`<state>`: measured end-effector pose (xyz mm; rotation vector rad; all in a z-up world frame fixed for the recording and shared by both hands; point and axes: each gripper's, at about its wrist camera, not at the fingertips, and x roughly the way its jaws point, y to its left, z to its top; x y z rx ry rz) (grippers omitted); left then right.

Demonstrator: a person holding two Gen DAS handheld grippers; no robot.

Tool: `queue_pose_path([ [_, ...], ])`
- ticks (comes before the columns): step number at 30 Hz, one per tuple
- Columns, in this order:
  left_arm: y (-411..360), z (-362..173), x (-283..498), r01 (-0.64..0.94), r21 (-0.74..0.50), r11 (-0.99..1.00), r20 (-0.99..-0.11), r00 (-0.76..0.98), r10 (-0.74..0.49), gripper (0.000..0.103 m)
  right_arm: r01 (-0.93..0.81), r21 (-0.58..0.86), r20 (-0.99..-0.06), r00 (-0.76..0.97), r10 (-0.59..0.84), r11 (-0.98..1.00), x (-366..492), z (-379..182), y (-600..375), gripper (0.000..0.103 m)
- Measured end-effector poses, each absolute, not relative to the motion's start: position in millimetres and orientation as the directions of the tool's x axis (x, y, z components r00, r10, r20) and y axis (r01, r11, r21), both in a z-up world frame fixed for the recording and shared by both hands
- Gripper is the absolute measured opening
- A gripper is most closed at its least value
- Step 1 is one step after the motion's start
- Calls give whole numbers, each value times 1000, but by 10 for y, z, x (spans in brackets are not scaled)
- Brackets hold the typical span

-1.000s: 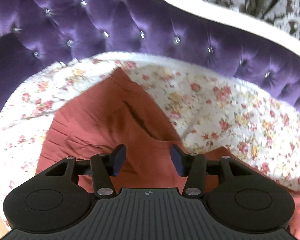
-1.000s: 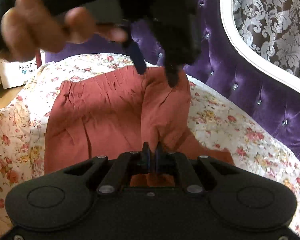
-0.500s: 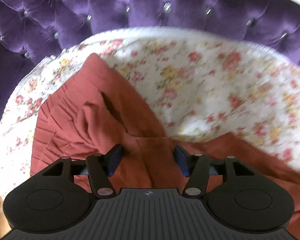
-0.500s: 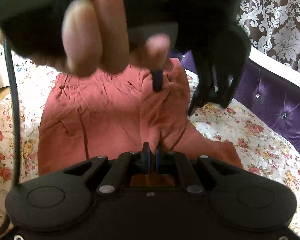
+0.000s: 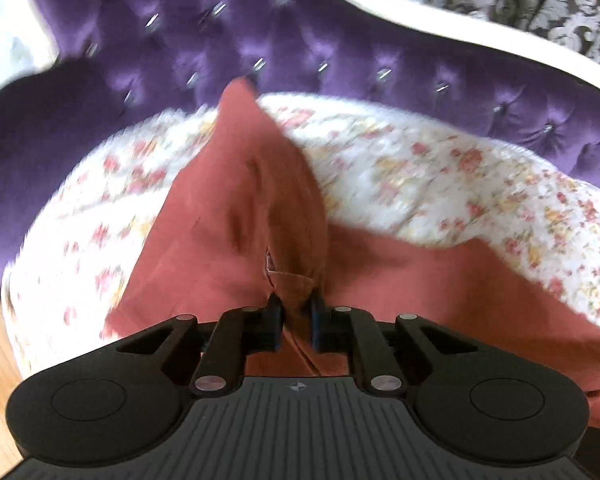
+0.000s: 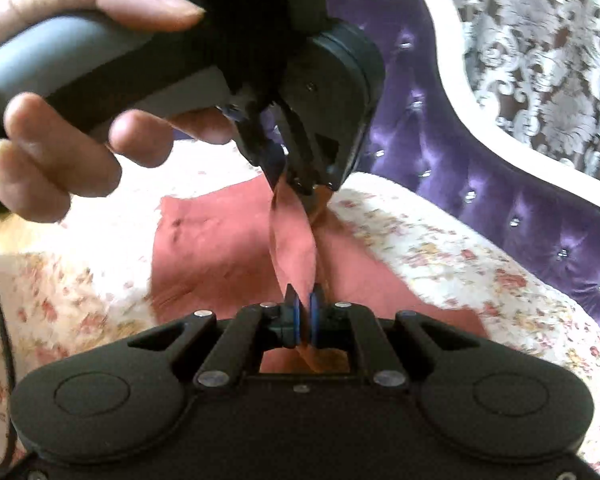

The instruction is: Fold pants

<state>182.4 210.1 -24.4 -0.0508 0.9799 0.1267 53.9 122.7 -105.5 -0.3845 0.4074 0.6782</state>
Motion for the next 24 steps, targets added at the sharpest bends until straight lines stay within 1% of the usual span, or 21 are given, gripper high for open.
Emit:
queue_pose_path([
  [2,2242,-416,1773,-165,-21,986,-850,521,70,13,-681,-209,-513,687,514,702,507,-1195,1333,15],
  [5,2389,-648,1743,-207,-71,976,-872,488,40,13,-685,-247,-539,685,490,686,465,-1345,1423,23],
  [7,2472,-713,1710,-225,-107,969,-871,490,18,16,-686,-261,-529,691,493,680,405,-1309,1388,28],
  [8,2503,-715,1685,-230,-123,965,-866,500,9,16,-688,-260,-522,691,500,678,367,-1259,1341,28],
  [10,2561,-698,1648,-235,-152,960,-859,511,-11,17,-687,-242,-495,695,521,686,272,-1148,1203,29],
  [13,2692,-689,1583,-261,-200,945,-857,513,-40,22,-668,-211,-459,712,531,713,245,-1012,1060,35],
  [15,2797,-673,1498,-275,-230,934,-853,519,-58,23,-661,-204,-455,717,528,722,256,-975,1015,35],
  [17,2880,-675,1417,-286,-233,929,-858,510,-58,24,-656,-202,-458,719,522,727,269,-969,998,35],
  [20,2970,-642,1288,-307,-199,931,-861,509,-16,24,-651,-199,-475,718,509,732,296,-1008,995,35],
  [22,3040,-585,1212,-313,-215,925,-853,521,-23,25,-647,-195,-484,717,502,737,313,-1040,982,35],
  [24,3056,-506,1178,-324,-188,927,-846,533,14,24,-646,-191,-490,715,498,739,313,-1059,949,35],
])
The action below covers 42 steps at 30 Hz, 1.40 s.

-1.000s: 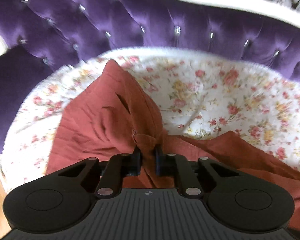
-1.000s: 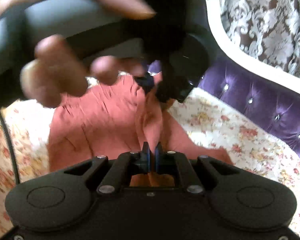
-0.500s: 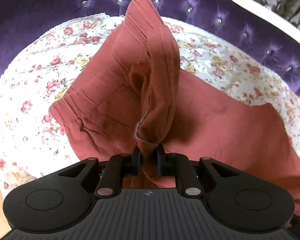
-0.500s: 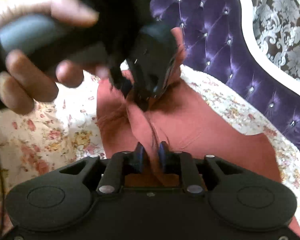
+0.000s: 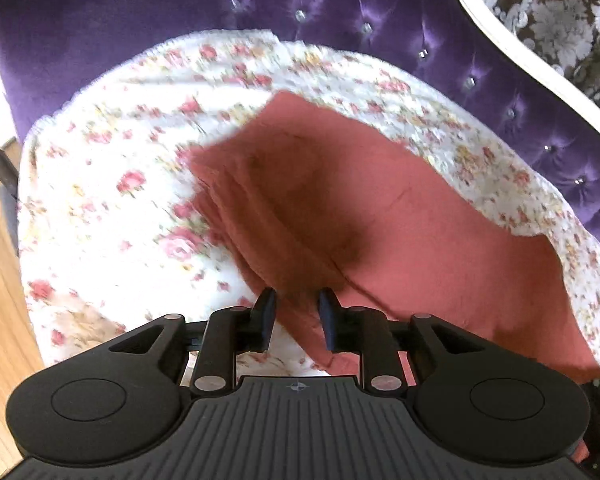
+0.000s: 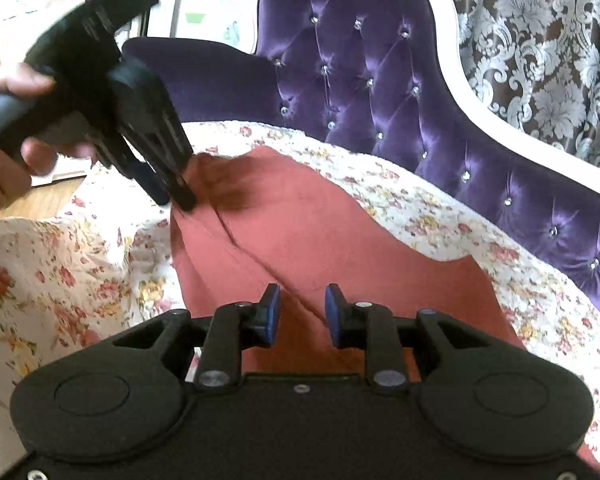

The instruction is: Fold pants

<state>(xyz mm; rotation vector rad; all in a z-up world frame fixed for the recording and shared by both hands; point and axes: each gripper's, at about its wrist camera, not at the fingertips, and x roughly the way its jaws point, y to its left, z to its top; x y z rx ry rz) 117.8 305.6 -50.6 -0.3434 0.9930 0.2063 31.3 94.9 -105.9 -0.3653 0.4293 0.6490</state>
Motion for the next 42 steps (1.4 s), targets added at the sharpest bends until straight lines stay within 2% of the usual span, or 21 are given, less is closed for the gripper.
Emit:
queue_pose_path([
  [2,3024,-389,1161,-326,-137,935,-824,561,75,24,-637,-200,-491,723,487,744,306,-1077,898,36],
  [4,2998,-306,1188,-315,-150,937,-807,586,68,24,-625,-199,-490,730,476,755,315,-1088,832,49],
  [6,2966,-300,1263,-301,-174,938,-808,588,39,24,-620,-176,-505,724,470,764,350,-1097,759,52],
  [9,2851,-428,1421,-293,-151,944,-832,553,38,24,-634,-145,-553,689,469,760,358,-1139,685,50],
  [10,2817,-498,1462,-289,-143,947,-844,535,36,24,-651,-138,-574,667,476,747,332,-1159,675,41],
  [12,2771,-659,1518,-291,-123,949,-872,487,36,24,-692,-109,-619,609,496,714,243,-1201,651,31],
  [15,2729,-769,1539,-306,-100,947,-882,467,58,24,-695,-61,-605,597,528,716,180,-1133,511,29],
  [18,2679,-671,1474,-290,-127,949,-865,501,37,24,-634,27,-536,643,546,773,371,-921,254,29],
  [22,2486,-537,1383,-233,-129,964,-834,552,21,24,-556,26,-508,708,490,831,821,-778,77,39],
  [26,2281,-582,1376,-153,-130,980,-830,558,-23,24,-543,45,-561,681,471,838,1358,-828,81,45],
  [30,2241,-807,1417,-154,-106,982,-859,512,-12,24,-533,69,-592,658,464,844,1707,-913,114,46],
  [37,2283,-807,1361,-145,-127,981,-848,529,-31,24,-594,130,-628,570,530,794,1920,-1018,139,46],
  [38,2278,-793,1348,-148,-131,980,-847,531,-34,24,-602,146,-630,555,544,785,1925,-1030,144,39],
  [39,2284,-792,1346,-148,-134,980,-845,533,-35,24,-616,165,-635,531,561,770,1922,-1041,153,6],
  [40,2277,-785,1345,-147,-132,980,-844,535,-34,24,-626,171,-639,517,569,761,1921,-1036,172,6],
  [42,2257,-760,1324,-139,-116,983,-842,539,-23,24,-586,77,-613,611,502,807,1925,-991,223,6],
])
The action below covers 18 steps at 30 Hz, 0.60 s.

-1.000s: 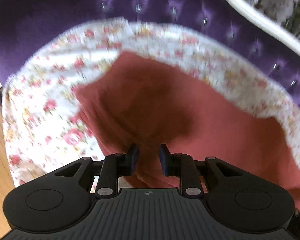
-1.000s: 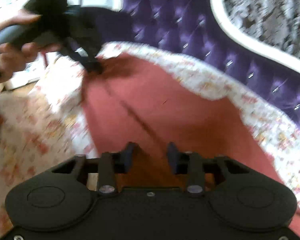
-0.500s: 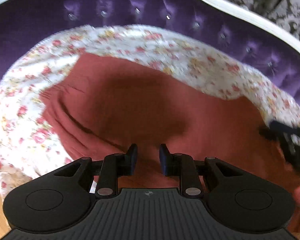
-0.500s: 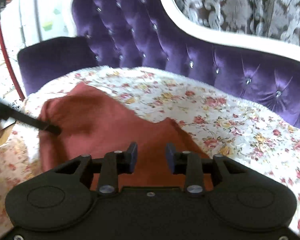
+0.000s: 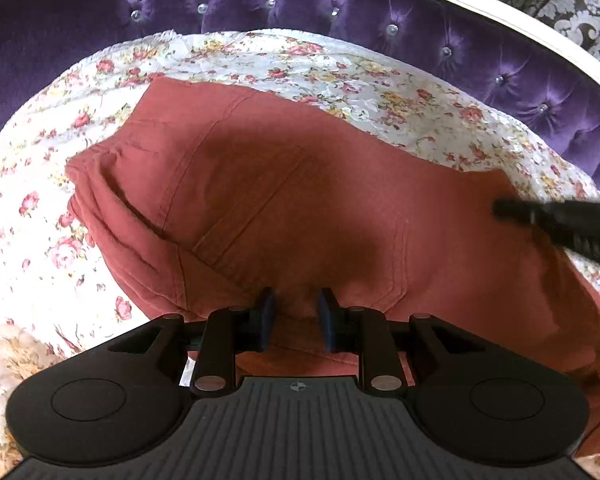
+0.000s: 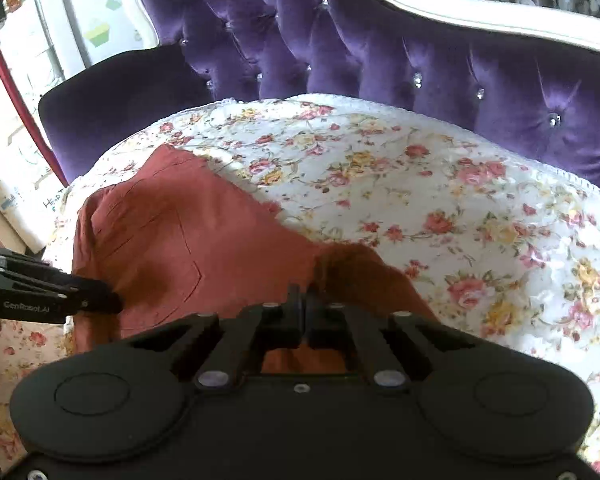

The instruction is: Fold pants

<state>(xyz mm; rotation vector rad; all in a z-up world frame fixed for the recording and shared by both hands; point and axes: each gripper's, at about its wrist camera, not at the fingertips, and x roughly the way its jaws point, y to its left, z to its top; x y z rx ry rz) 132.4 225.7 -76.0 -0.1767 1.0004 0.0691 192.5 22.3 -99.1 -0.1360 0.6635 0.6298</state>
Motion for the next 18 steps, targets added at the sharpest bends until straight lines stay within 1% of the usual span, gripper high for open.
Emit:
queue_pose_path([
  [1,2242,-748,1319,-134,-106,985,-838,546,-16,24,-549,58,-599,649,469,834,1983,-969,225,6],
  [3,2213,-750,1319,-125,-72,990,-834,551,9,24,-503,141,-603,640,477,853,2161,-982,187,5],
  [4,2207,-767,1321,-125,-53,991,-836,549,24,24,-487,151,-611,638,469,860,2230,-1020,195,4],
  [8,2231,-770,1299,-117,-45,992,-835,549,27,24,-479,113,-656,622,427,871,2299,-1252,299,4],
  [9,2226,-743,1294,-117,-35,992,-836,548,36,24,-481,101,-648,633,424,871,2285,-1252,300,6],
  [10,2218,-710,1289,-120,-25,992,-835,548,45,24,-477,96,-643,640,420,874,2254,-1224,288,10],
  [11,2210,-660,1285,-123,-17,992,-832,552,55,24,-472,99,-629,653,422,876,2200,-1174,247,16],
  [12,2200,-607,1278,-122,-13,992,-825,562,58,24,-466,106,-606,670,428,878,2122,-1101,182,28],
  [13,2182,-545,1270,-114,-15,993,-817,575,54,24,-461,109,-584,688,432,881,2040,-1019,116,30],
  [15,2135,-437,1267,-98,-27,995,-802,597,37,24,-462,106,-543,715,441,880,1802,-849,-48,30],
  [18,1985,-354,1289,-69,-34,997,-787,617,15,24,-503,109,-527,702,479,857,1407,-718,-257,30],
])
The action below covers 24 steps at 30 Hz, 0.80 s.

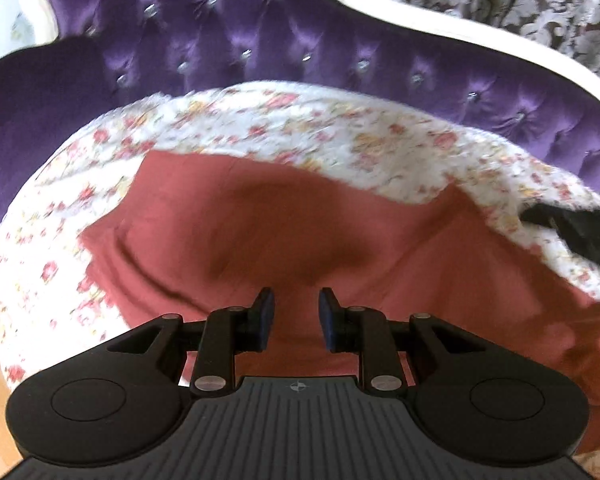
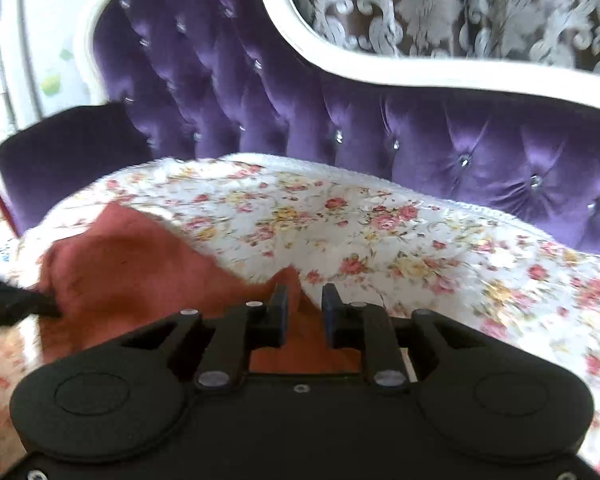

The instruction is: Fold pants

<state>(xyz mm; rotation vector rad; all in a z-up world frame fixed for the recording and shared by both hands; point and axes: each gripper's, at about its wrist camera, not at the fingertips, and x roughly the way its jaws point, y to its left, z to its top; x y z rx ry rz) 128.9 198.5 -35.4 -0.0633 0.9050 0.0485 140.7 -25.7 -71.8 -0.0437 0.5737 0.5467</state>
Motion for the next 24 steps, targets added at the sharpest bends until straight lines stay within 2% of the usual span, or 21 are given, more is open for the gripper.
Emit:
queue_pose_path([
  [4,1815,-485,1343,-29,-61,998,-812,582,-33,24,-547,101,-566,655,500,831,850,-822,-452,30],
  [9,1871,-800,1402,-86,-56,995,-870,493,-7,25,-594,49,-606,622,496,803,341,-1091,-485,30],
  [13,1973,-779,1416,-118,-105,987,-881,473,-37,25,-632,-29,-592,635,497,774,190,-1128,-395,47],
  [20,2056,-732,1410,-146,-128,981,-888,457,-48,25,-700,-183,-575,646,502,691,172,-1225,-20,47],
  [22,2071,-743,1410,-146,-138,980,-890,452,-59,25,-717,-213,-593,635,495,664,165,-1281,61,32],
  [23,2071,-743,1413,-144,-140,980,-891,450,-61,25,-720,-220,-600,632,491,658,176,-1286,85,6],
  [24,2069,-746,1423,-141,-138,980,-892,448,-62,25,-710,-217,-585,644,493,670,170,-1259,75,7],
])
